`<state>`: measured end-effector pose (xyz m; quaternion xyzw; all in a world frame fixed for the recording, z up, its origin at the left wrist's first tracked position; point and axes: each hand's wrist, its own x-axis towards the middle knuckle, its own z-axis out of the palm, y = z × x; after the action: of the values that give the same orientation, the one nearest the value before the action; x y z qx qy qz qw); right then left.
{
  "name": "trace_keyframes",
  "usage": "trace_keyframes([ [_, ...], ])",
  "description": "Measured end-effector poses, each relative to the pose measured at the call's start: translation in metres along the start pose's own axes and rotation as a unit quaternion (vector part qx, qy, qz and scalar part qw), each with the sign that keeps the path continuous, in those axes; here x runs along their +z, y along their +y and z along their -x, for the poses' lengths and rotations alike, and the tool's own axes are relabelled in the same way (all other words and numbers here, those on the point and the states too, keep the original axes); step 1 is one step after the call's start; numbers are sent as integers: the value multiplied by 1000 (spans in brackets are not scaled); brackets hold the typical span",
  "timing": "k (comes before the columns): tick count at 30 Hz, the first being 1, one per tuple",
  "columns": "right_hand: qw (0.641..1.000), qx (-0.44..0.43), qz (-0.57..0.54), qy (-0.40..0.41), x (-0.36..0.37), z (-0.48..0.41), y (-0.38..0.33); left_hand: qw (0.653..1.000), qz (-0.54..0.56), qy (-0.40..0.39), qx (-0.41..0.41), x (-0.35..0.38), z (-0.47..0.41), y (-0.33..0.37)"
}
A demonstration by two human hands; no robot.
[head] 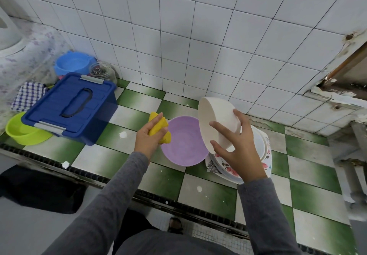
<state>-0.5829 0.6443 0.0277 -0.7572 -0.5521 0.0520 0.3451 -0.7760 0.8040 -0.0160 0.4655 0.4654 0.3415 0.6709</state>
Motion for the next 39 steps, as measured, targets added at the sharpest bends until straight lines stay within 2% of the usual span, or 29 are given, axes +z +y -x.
trace_keyframes([
  [6,998,-39,37,11,4,2,-5,1000,-3,4,-4,0,1,-1],
  [12,998,-34,16,51,8,4,-4,1000,-10,7,-2,0,3,1],
  [15,992,39,-74,90,14,5,-5,1000,-5,4,2,0,5,1],
  [18,965,140,-189,118,19,6,-10,1000,9,-10,1,0,8,2],
  [21,936,211,-253,126,27,7,-9,1000,4,-18,14,5,11,4],
  [25,905,251,-322,120,30,1,-20,990,-72,-26,119,25,20,19],
  [30,879,246,-394,112,32,-15,-39,947,-188,-6,259,58,22,42],
  [32,874,244,-406,108,35,-20,-45,901,-295,9,317,69,14,44],
  [34,870,246,-415,105,38,-24,-48,826,-422,61,369,76,2,42],
  [36,869,242,-418,109,40,-27,-50,751,-528,110,381,80,-5,39],
  [37,867,242,-421,112,40,-28,-50,732,-560,114,371,81,-7,36],
  [39,864,245,-423,119,42,-29,-50,730,-583,93,346,81,-9,32],
])
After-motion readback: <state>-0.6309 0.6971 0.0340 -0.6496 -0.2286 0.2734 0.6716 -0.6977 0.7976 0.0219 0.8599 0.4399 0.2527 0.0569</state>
